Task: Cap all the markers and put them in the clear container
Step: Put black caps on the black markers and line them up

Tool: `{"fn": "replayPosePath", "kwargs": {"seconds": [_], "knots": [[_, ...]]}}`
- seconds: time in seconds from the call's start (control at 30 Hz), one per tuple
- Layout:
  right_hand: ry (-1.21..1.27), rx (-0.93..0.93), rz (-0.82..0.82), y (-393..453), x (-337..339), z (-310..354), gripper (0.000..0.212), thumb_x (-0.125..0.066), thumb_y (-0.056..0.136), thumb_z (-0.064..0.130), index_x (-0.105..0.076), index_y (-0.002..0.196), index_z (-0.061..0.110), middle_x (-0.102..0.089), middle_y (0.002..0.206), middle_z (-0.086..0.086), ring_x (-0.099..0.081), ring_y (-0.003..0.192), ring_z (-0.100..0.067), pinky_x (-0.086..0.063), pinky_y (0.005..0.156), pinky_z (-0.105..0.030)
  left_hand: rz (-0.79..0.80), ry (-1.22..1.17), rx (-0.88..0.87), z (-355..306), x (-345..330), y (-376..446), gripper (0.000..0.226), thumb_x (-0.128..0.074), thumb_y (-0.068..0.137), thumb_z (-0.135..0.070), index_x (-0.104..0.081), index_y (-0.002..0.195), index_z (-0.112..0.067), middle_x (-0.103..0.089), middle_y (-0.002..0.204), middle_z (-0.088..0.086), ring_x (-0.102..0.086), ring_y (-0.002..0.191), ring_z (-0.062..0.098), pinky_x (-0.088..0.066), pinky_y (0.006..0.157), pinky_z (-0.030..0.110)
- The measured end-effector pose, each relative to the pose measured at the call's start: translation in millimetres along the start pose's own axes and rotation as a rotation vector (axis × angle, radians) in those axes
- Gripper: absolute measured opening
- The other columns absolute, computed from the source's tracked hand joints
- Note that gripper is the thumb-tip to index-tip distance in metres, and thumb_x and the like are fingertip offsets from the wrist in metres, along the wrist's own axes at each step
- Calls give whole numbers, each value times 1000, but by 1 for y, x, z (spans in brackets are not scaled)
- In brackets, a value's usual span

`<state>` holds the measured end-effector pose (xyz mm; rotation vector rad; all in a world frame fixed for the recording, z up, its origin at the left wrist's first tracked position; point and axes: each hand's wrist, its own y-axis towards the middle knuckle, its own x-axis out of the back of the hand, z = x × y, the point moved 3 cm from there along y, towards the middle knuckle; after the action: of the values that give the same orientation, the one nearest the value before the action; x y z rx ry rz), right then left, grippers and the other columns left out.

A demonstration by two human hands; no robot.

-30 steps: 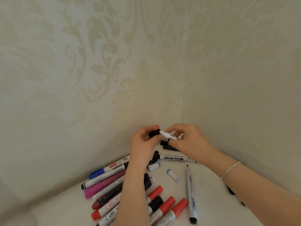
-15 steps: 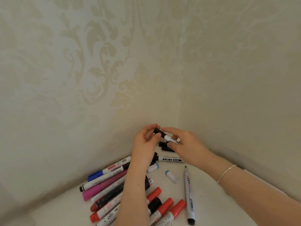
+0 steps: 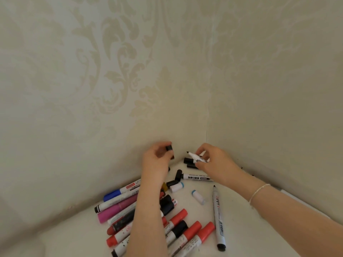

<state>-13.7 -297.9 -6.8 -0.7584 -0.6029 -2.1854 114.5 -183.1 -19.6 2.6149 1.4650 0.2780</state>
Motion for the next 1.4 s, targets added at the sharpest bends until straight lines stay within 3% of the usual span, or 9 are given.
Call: {"fn": "replayPosePath", "kwargs": {"seconds": [0.13,0.3,0.53,0.7,0.87,0.97,1.17,1.27,1.4], "knots": [[48,-80,-57,4,1,-9,12,-62,85,12,-55,95,12,-61,77,-8,-48,53,-17,-45,48,-30,194,581,-21,13,-17,-2,27,-53,87,-2,-66,96,-24,-62,96,0,-62,84,16,-50,79,27],[97,-93,-90,6,5,-5,14,-61,84,9,-56,96,13,-62,79,-11,-48,57,-18,-45,51,-31,309,823,22,22,-30,-12,23,-51,91,-15,-67,106,-22,-57,114,6,-62,90,21,-51,85,33],[116,-107,-87,8,5,-3,14,-60,83,9,-56,96,15,-61,78,-10,-48,56,-20,-44,50,-31,337,809,79,18,-30,-16,30,-56,90,-15,-60,119,-22,-62,115,2,-62,101,19,-51,91,33],[152,-129,-93,8,8,-5,13,-62,83,6,-57,93,13,-59,72,-7,-47,54,-18,-42,49,-30,307,647,96,19,-24,-13,23,-59,89,-17,-68,110,-19,-65,94,-3,-57,71,8,-46,71,21],[159,-155,-96,9,10,-7,13,-61,81,6,-57,92,13,-62,75,-10,-47,50,-17,-41,48,-28,411,557,103,17,-20,-13,37,-69,85,-15,-64,121,-23,-65,110,-4,-60,94,9,-44,81,18],[154,-158,-84,8,11,-7,13,-61,83,7,-57,93,13,-63,78,-12,-47,51,-17,-40,47,-27,339,505,79,8,-9,-7,42,-68,86,-9,-61,126,-21,-64,116,-5,-59,107,10,-45,98,25],[163,-165,-60,7,8,-6,14,-63,82,6,-57,93,11,-60,75,-8,-45,49,-17,-38,46,-25,202,831,97,10,10,-2,52,-48,88,4,-53,134,-21,-57,133,2,-53,122,18,-41,106,33],[155,-169,-56,8,6,-4,15,-63,82,7,-58,95,13,-63,81,-11,-47,52,-18,-41,47,-26,188,963,102,17,1,-7,35,-52,92,-10,-60,124,-20,-64,121,1,-60,109,20,-47,98,34],[146,-170,-53,7,6,-5,16,-64,82,8,-58,96,12,-64,84,-13,-47,52,-18,-41,47,-26,101,1096,79,19,-5,-10,23,-51,95,-23,-66,112,-25,-67,108,-2,-60,102,19,-38,93,32]]}}
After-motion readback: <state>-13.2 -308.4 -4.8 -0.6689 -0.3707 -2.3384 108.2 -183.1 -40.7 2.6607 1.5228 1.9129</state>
